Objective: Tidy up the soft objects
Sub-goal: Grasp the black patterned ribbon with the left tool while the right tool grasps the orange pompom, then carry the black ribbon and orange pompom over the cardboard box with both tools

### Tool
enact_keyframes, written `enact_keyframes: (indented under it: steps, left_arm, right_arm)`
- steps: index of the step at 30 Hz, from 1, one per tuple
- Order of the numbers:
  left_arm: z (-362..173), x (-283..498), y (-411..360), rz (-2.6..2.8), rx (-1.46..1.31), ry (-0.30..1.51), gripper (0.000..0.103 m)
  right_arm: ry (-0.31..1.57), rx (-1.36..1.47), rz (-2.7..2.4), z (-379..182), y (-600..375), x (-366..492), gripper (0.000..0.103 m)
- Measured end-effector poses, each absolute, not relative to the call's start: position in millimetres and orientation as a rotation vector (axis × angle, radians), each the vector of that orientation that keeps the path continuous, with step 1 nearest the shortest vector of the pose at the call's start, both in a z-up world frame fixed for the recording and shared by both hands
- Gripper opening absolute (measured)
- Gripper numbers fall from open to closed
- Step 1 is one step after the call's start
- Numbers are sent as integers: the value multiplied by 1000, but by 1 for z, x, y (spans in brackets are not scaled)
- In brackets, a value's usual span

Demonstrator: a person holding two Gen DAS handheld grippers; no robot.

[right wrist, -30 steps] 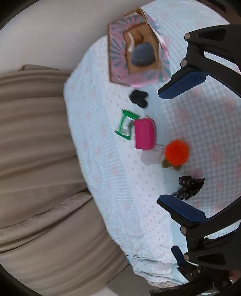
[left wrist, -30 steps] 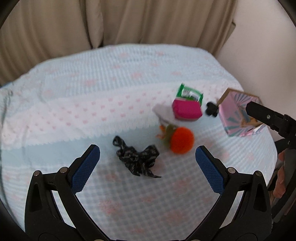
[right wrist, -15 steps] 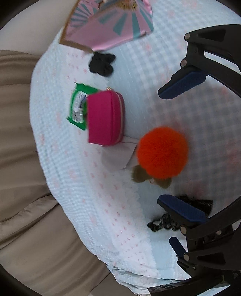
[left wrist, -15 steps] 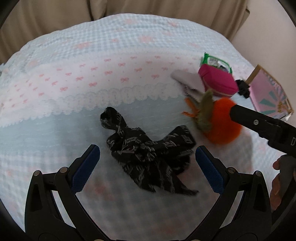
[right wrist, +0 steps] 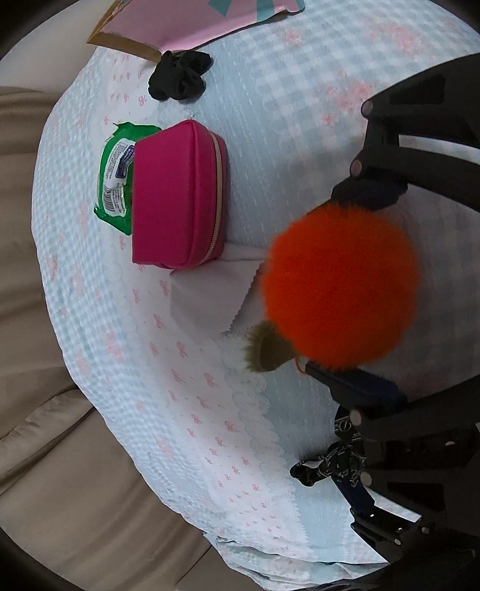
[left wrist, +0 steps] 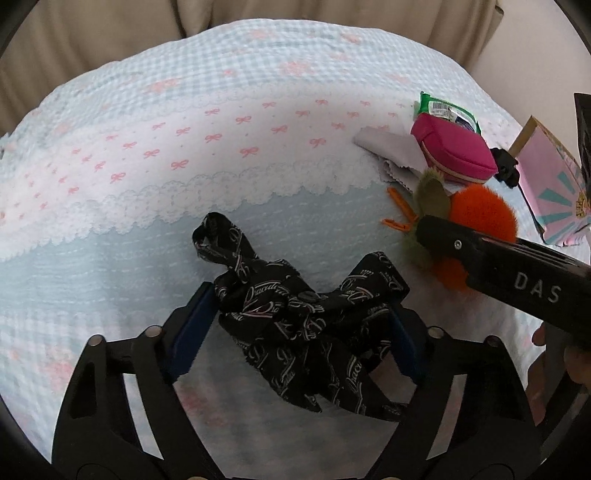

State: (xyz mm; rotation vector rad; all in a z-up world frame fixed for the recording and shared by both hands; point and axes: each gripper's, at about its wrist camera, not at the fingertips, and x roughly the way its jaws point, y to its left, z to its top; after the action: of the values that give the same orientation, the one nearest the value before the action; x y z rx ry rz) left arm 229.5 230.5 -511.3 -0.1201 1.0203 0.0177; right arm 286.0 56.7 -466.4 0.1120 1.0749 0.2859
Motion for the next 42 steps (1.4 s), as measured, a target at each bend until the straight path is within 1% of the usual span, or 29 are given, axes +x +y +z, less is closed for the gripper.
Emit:
enact_keyframes:
  steps: [2,3,5,7,10,17,23,28,35,42]
  left_arm:
    - [-510,228,231,20,-117,1023,72]
    - [-509,228,231,20,-118,1023,70]
    - [-508,227,233,23,-119,1021,60]
    - [-505,226,235,22,-118,1019,53]
    - [-502,225,238,17,-131,1018,48]
    - [-485,219,248,51,-171,1014,48]
    - [-447,210,253,66,-195,974,48]
    - [-397,202,253,65,-214,934,48]
    - [-308,188,242,57,-207,875,48]
    - [-236,176,223,35,-212,800,48]
  right_arm:
    - [1077,109,282,-467,56,286,61]
    - [1081,110,283,-467,56,285,57]
    - [1089,110,286,-468,56,284,48]
    - [1097,99,289,-469,57,283,41]
    - [1099,82,290,-469,59,280,36]
    - [1080,67,296,-450,57,272,36]
    - [1062,61,302,-420,54,262,36]
    - [1024,63,299,-375,46,249,36]
    - [971,71,300,-294,27,226,36]
    - [908,51,292,-220,-2,200,36]
